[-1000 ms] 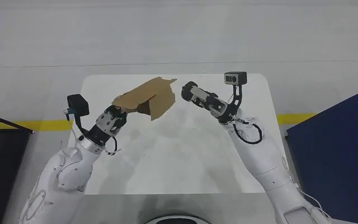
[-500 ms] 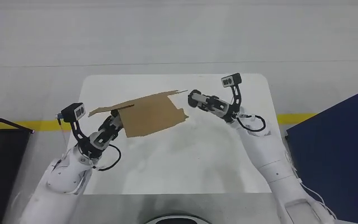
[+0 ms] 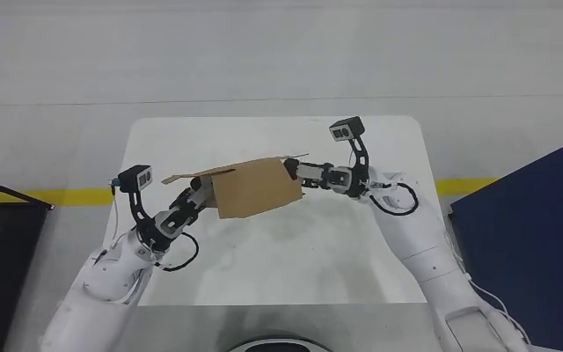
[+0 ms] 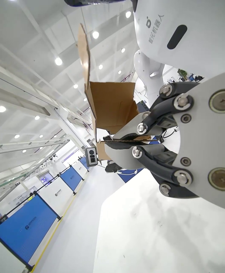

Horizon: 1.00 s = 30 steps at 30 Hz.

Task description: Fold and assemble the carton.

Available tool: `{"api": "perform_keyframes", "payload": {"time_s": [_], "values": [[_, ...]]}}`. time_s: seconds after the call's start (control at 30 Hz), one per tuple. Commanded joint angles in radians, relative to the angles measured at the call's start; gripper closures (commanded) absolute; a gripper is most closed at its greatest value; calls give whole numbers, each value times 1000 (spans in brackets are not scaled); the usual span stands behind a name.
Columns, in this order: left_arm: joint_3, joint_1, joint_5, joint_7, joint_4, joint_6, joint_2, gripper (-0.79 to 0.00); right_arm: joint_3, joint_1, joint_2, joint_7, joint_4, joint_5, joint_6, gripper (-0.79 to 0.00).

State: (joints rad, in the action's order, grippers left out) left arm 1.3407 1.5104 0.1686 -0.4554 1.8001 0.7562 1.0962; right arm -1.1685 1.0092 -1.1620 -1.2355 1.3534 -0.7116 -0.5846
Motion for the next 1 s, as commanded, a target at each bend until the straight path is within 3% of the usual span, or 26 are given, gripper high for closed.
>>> {"api": "perform_keyframes", "payload": {"time_s": [0.0, 0.13, 0.17, 0.2, 0.27, 0.6, 0.97], "values": [[-6, -3, 11, -2, -3, 4, 1, 0, 0, -6, 0, 9, -10, 11, -9, -606], [-9, -9, 19, -9, -6, 11, 2, 0, 2, -20, -2, 22, -42, 36, -19, -640], [-9, -10, 23, -8, -7, 12, 2, 0, 4, -24, -2, 29, -50, 52, -20, -662], [-10, -11, 35, -5, -4, 14, 3, 0, 7, -27, -3, 35, -54, 59, -21, -733], [-8, -14, 53, -9, -4, 19, 3, 0, 11, -30, -5, 42, -63, 54, -24, -767], [-26, -31, 71, -55, -10, -5, 3, 0, 34, -39, -7, 90, -26, 186, -27, -785], [-58, -41, 40, -67, -38, -15, 8, 0, 30, -45, -8, 109, 9, 167, -48, -785]]}}
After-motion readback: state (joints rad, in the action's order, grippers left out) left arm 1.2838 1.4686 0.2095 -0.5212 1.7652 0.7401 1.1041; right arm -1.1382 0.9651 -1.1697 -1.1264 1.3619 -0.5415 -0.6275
